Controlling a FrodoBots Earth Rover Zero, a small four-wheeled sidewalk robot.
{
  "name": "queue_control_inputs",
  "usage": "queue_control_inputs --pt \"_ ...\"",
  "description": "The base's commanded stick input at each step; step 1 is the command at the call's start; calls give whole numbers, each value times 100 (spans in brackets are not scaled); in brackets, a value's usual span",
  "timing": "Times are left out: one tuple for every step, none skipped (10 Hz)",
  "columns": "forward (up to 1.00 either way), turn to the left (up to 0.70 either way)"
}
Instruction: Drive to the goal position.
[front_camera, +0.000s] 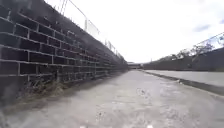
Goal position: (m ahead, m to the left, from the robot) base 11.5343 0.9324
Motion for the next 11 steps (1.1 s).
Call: queue_control_inputs --pt "100 0" --pt "100 0" --pt "100 -7" --pt "100 -17" --pt "100 -27" --pt "100 -27" --pt "100 -27" --pt "100 -27" --pt "100 -27" --pt "100 -27" --pt "100 -27"
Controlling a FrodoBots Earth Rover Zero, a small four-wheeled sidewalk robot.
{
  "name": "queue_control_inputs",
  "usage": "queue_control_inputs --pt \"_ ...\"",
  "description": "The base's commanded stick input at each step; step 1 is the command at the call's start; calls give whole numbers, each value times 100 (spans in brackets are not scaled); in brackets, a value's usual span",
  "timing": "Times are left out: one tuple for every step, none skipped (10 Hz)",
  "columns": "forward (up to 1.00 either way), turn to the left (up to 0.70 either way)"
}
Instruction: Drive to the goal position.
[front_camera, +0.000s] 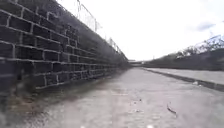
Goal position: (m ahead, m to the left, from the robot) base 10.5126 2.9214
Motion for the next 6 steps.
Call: queue_control_inputs --pt "100 -27" --pt "100 -27" --pt "100 -27" --pt "100 -27" --pt "100 -27" --pt "100 -24"
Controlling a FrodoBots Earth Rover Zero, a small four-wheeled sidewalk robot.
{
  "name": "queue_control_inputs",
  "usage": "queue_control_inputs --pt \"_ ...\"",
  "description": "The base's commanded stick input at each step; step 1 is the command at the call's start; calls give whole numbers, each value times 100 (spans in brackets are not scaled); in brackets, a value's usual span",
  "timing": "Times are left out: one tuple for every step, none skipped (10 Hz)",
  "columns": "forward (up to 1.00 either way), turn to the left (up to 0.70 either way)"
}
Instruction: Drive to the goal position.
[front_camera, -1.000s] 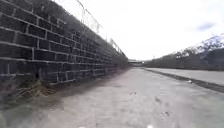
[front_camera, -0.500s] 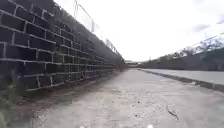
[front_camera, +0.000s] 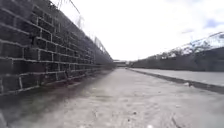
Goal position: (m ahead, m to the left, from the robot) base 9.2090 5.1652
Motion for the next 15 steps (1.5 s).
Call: queue_control_inputs --pt "100 -20" --pt "100 -15" --pt "100 -10" --pt "100 -5" --pt "100 -1" --pt "100 0" --pt "100 0" --pt "100 0" --pt "100 0" --pt "100 0" --pt "100 27" --pt "100 27" --pt "100 27" --pt "100 25" --pt "100 16"
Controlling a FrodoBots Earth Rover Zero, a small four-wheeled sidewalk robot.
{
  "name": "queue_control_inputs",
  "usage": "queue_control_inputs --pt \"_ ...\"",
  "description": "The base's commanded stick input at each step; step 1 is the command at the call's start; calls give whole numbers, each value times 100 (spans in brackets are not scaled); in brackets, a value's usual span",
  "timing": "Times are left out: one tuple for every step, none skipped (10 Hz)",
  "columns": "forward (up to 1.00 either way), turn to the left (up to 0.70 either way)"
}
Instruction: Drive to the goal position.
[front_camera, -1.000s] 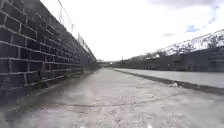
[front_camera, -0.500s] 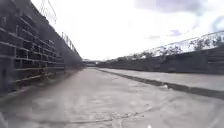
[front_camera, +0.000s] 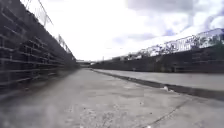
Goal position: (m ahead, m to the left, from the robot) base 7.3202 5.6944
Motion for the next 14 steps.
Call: queue_control_inputs --pt "100 7" --pt "100 0" --pt "100 0" --pt "100 0" --pt "100 0" --pt "100 0" --pt "100 0" --pt "100 0" --pt "100 0" --pt "100 0" --pt "100 8" --pt "100 17" --pt "100 27" --pt "100 22"
